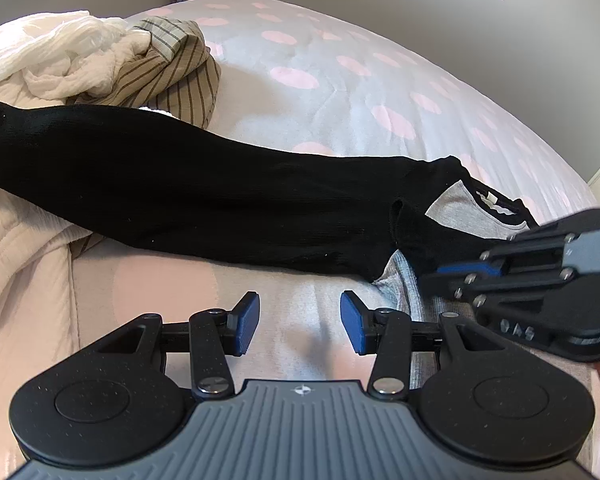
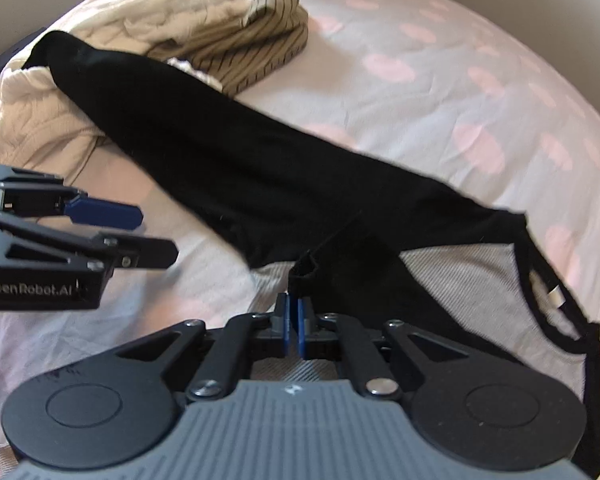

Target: Fold clothes

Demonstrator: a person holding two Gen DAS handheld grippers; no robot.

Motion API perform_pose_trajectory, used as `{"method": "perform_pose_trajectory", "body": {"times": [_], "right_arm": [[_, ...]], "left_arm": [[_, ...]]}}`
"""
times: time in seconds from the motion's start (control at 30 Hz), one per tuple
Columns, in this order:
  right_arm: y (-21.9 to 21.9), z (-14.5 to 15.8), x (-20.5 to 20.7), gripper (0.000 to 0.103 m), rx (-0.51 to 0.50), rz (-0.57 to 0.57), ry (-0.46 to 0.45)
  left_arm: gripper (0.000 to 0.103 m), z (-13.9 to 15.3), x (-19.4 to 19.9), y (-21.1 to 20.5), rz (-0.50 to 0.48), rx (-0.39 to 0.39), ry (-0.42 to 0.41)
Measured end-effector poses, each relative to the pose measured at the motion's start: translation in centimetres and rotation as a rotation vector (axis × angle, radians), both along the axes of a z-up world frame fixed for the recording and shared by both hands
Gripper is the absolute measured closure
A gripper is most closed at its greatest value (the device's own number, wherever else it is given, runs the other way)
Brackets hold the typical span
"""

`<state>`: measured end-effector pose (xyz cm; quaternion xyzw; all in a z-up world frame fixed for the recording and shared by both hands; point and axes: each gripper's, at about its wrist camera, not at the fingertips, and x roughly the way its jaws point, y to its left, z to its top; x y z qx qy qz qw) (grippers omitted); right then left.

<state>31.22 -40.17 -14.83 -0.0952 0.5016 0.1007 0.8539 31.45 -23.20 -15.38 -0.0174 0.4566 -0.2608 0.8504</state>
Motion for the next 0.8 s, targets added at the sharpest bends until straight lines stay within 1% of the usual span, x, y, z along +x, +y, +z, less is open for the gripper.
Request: {"method": "perform_pose_trajectory", "body": {"times": [0.07,0.13,0.27,0.4,0.47,0.57,0.7,0.8], "right_arm": [[0.0,-0.3,-0.4,0.089,-0.002,-0.004,0.002],[-1.0,0.2,-1.6,0.089,0.002,-0.032,-0.013],[-4.1,1.5,-4.8,0.083,-0.010,-0.108,-0.034],[-7.2,2.7,-8.1,0.081,-0.023,-0.185,-0.055],[-8.7,3.4,-9.8,0.081,-0.029,-0.223,-0.066],[-11.8,4.1,-12.9,0.081,-0.050,-0.300,-0.081],[-16.4,3.4,-17.8,0.081,-0.093,-0.428,-0.084],[-18.9,2.4,-20.4,0.081,-0.125,-0.473,-0.080]], "left_arm": [[0.061,-0.1,0.0,0.0,-0.007,-0.007,-0.003],[0.061,0.0,-0.1,-0.2,-0.019,-0.017,-0.011],[0.061,0.8,-0.5,-0.8,-0.048,-0.043,-0.034],[0.060,1.6,-1.1,-2.0,-0.074,-0.059,-0.057],[0.057,1.8,-1.6,-2.8,-0.089,-0.050,-0.072],[0.057,1.9,-2.2,-3.9,-0.106,-0.034,-0.092],[0.058,1.6,-2.0,-5.0,-0.082,-0.033,-0.097],[0.058,1.8,-1.6,-6.0,-0.083,-0.031,-0.130]]}}
